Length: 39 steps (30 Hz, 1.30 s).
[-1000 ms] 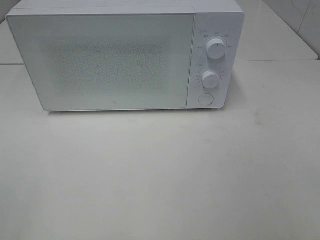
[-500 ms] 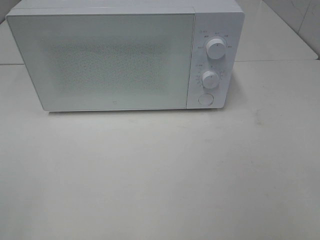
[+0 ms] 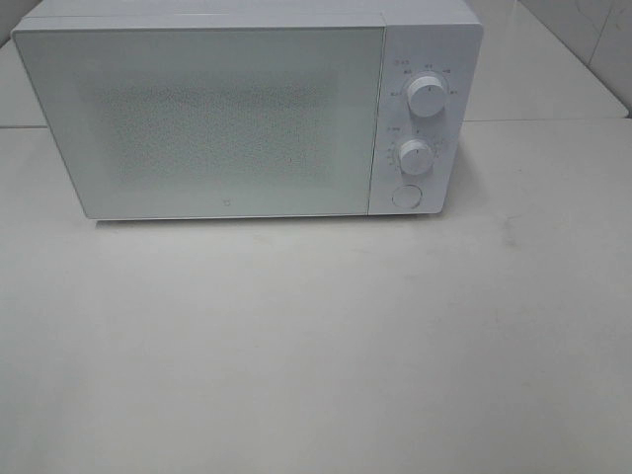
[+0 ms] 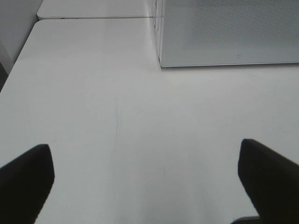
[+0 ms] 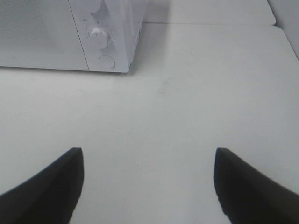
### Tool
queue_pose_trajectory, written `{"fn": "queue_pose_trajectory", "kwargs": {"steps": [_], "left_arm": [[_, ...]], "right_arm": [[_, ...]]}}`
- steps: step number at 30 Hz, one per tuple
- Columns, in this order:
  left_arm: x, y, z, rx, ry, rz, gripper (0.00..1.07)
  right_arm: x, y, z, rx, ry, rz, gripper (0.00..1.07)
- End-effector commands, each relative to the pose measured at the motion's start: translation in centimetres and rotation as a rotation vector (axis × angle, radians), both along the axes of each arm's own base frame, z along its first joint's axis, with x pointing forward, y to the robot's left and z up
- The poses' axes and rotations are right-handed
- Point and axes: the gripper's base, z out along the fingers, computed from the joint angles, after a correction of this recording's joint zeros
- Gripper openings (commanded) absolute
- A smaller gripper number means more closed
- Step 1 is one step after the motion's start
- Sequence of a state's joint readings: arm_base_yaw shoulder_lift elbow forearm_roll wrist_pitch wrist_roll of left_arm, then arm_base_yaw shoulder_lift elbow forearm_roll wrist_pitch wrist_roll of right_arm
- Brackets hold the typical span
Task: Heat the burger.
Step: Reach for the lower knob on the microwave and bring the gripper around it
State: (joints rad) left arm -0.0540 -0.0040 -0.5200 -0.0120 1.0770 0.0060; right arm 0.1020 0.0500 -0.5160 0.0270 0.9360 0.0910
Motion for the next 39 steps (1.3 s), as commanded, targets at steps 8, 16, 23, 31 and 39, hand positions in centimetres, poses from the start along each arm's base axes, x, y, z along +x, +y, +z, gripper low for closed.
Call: {"fn": "queue_pose_trajectory", "kwargs": {"steps": [8,16,23,31,39], "left_arm": [[-0.2,0.0,0.0,-0.004,-0.020,-0.001,1.00],[-0.2,0.0,0.0,-0.004,-0.020,-0.001,1.00],[-0.2,0.0,0.0,-0.004,-0.020,-0.001,1.00],[-0.2,0.0,0.0,-0.004,-0.020,-0.001,1.00],[-0.2,0.0,0.0,-0.004,-0.020,-0.001,1.00]], "right_arm": [[4.4,0.4,0.4,0.013,-0.032,-0.011,0.75],[7.4,0.7,-2.0,0.015,-0.016,-0.018,0.75],[9.2,0.8,-3.7,0.013,0.000,-0.022,0.75],[11.7,1.0,-5.1,0.025,-0.001,-0.034,0.75],[14.4,1.2,-5.3,0.085,-0.075,-0.066,0.75]]}}
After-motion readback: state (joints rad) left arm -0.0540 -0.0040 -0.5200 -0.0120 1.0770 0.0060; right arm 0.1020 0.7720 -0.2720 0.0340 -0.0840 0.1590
